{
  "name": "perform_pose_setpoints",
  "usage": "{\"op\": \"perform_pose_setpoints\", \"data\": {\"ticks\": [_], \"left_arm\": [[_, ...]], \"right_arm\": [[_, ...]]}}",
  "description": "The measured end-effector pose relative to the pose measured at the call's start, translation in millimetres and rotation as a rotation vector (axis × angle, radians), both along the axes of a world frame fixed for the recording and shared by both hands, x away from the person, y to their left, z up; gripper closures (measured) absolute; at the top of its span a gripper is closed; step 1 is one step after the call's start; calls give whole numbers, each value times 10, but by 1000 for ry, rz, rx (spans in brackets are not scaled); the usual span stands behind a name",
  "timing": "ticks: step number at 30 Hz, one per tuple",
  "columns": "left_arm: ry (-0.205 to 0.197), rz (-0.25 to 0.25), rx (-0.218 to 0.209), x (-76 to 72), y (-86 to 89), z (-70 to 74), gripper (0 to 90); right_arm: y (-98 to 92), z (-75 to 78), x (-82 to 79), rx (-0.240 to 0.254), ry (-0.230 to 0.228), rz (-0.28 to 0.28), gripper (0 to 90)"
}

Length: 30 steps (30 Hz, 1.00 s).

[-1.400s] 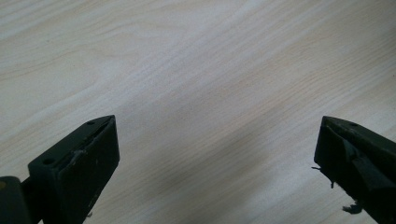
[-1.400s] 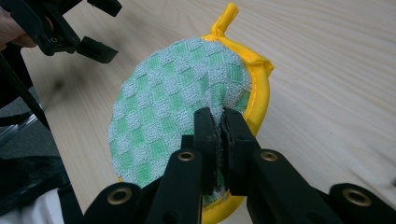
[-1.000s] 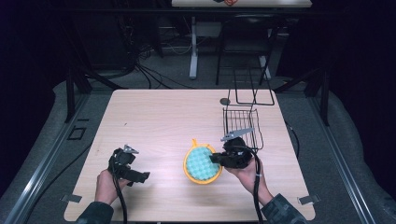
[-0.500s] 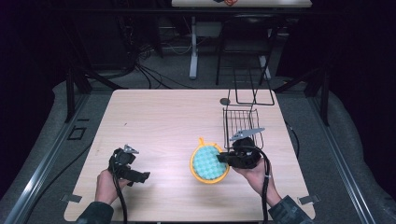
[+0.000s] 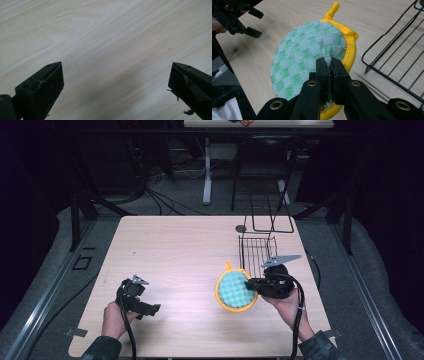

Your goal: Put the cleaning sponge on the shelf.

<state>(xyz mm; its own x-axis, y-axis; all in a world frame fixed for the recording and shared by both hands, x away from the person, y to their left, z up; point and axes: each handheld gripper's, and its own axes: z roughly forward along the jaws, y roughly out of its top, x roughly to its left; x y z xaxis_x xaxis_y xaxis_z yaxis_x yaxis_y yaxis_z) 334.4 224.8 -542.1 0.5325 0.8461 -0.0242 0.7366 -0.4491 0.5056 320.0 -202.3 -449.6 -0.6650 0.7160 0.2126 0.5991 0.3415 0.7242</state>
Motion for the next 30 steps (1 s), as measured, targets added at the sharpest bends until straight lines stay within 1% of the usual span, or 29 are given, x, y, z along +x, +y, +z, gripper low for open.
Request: {"op": "perform_pose_setpoints", "data": {"ticks": [10, 14, 20, 22, 24, 30], "left_arm": [[3, -2, 2, 5, 0, -3, 2], [2, -4, 2, 0, -5, 0, 2], [1, -4, 0, 4, -1, -2, 2], [1, -4, 0, 4, -2, -3, 2], [1, -3, 1, 3, -4, -2, 2], [6, -2, 2, 4, -10, -4, 2]], "right_arm": [[-200, 54, 11, 4, -7, -49, 864], [-276, 84, 25, 4, -19, -68, 863], [-395, 71, 68, 2, -21, -107, 863], [-408, 71, 77, 3, -21, -112, 863], [-436, 62, 99, -3, -27, -131, 864], [-488, 57, 139, -12, -30, -148, 863]]}}
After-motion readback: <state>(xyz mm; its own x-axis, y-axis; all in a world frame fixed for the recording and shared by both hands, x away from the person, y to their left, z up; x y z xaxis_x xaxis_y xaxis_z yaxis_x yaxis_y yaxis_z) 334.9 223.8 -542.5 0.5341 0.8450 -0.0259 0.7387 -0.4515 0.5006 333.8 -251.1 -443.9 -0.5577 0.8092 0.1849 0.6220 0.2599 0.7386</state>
